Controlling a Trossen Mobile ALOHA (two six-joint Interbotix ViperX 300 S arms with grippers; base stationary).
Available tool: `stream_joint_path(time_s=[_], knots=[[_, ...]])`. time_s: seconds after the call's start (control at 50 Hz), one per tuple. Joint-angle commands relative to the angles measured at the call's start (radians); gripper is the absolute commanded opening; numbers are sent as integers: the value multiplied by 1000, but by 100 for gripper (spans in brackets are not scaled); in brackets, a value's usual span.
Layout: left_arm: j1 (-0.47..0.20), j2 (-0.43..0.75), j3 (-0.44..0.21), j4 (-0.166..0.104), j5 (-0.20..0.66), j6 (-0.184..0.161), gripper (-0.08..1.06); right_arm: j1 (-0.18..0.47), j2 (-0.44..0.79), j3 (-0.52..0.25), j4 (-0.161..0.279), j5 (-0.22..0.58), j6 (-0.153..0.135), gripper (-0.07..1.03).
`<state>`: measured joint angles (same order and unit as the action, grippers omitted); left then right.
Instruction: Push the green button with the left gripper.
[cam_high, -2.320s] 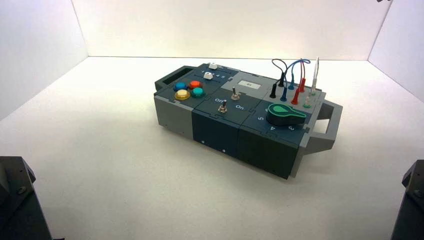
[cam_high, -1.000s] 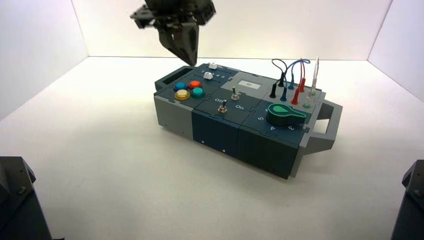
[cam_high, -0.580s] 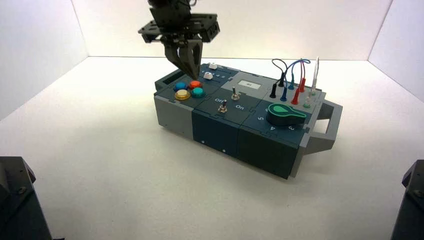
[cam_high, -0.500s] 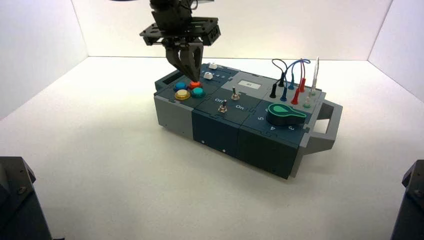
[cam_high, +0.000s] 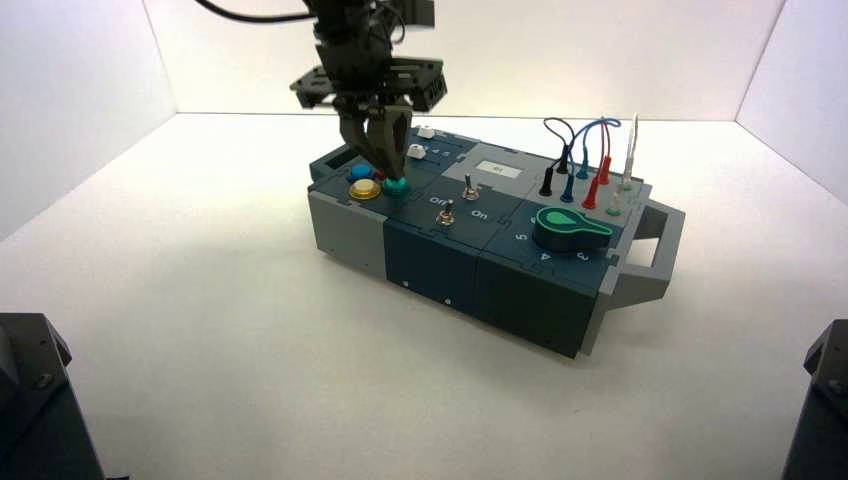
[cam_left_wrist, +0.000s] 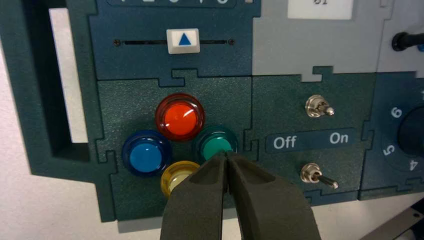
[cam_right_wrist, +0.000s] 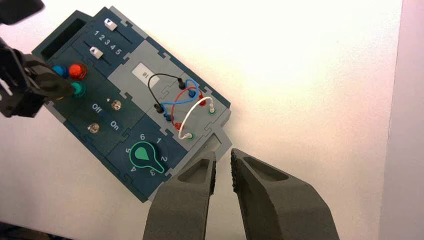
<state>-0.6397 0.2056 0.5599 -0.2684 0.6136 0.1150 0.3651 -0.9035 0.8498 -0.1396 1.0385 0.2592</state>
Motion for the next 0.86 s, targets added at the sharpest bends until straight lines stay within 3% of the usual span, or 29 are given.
stream_joint_path(time_s=[0.02, 0.5, 0.86], knots=[[-6, 9, -28, 0, -3, 2, -3, -5, 0, -34, -3, -2, -2, 19], [-6, 14, -21, -3, -5, -25, -3, -5, 5, -69, -17, 26, -20, 19], [-6, 17, -8, -3, -20, -23, -3, -5, 6, -66, -15, 32, -25, 19]])
